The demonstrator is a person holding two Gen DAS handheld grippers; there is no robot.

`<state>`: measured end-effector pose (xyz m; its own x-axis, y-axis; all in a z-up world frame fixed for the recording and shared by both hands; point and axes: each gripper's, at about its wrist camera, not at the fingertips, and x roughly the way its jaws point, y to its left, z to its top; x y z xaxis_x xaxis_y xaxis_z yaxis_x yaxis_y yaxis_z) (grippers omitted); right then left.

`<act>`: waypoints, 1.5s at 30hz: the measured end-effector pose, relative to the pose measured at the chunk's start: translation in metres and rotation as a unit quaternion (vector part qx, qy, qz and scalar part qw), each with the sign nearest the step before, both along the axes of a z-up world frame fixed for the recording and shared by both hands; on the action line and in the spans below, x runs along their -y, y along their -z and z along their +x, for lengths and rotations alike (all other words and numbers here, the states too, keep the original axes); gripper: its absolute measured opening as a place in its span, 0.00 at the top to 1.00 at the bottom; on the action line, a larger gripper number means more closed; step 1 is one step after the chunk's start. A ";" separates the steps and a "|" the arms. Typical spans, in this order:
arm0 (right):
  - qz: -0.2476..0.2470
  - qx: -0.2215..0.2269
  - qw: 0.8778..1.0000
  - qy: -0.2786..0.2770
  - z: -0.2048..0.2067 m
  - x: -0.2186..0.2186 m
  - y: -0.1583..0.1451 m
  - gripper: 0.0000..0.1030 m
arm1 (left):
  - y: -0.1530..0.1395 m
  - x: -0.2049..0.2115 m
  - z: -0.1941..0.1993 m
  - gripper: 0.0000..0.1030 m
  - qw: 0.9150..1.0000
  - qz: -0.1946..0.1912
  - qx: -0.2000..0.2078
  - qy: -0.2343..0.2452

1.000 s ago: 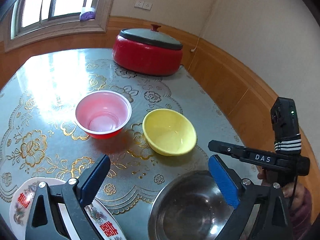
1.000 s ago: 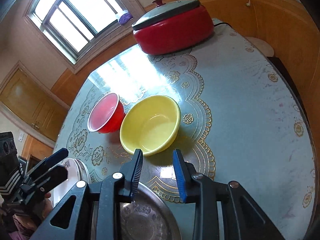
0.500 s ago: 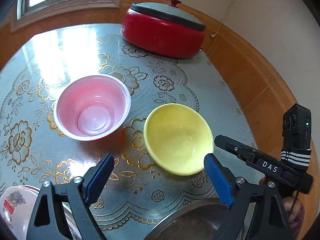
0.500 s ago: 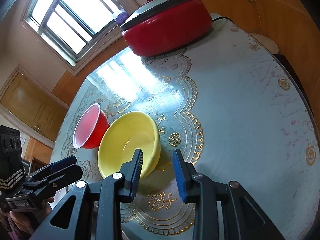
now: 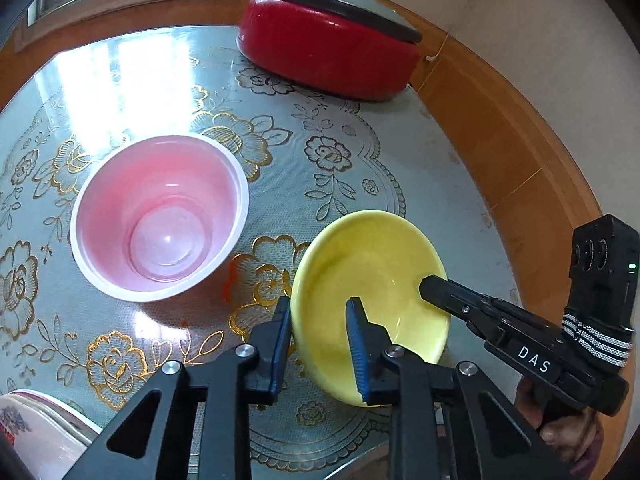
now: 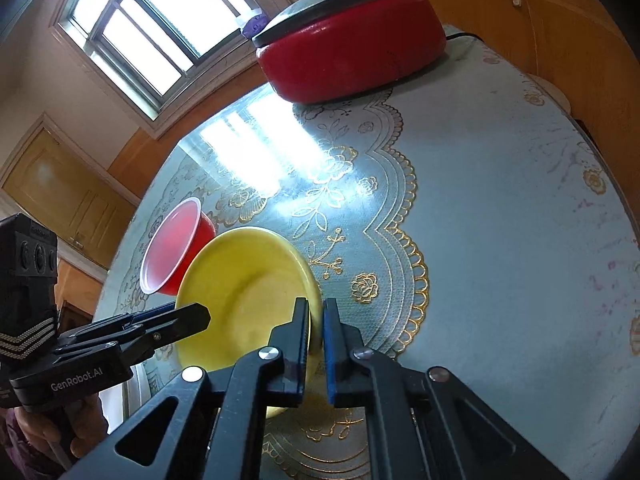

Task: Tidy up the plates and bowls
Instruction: 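Lift the yellow bowl with the right gripper and lower it into the steel bowl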

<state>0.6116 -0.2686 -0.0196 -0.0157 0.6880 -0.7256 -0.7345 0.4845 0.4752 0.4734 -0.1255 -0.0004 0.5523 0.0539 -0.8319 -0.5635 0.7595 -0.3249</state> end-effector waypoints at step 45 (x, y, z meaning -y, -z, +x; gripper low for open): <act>-0.112 0.062 0.992 -0.008 -0.141 0.086 -0.013 0.86 | -0.021 0.098 -0.148 0.40 0.989 0.092 0.033 0.110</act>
<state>0.4701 -0.3541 -0.0061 0.0733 0.5094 -0.8574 -0.7885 0.5560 0.2629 0.3257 -0.2237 0.0211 0.6211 0.0741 -0.7803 -0.3598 0.9114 -0.1999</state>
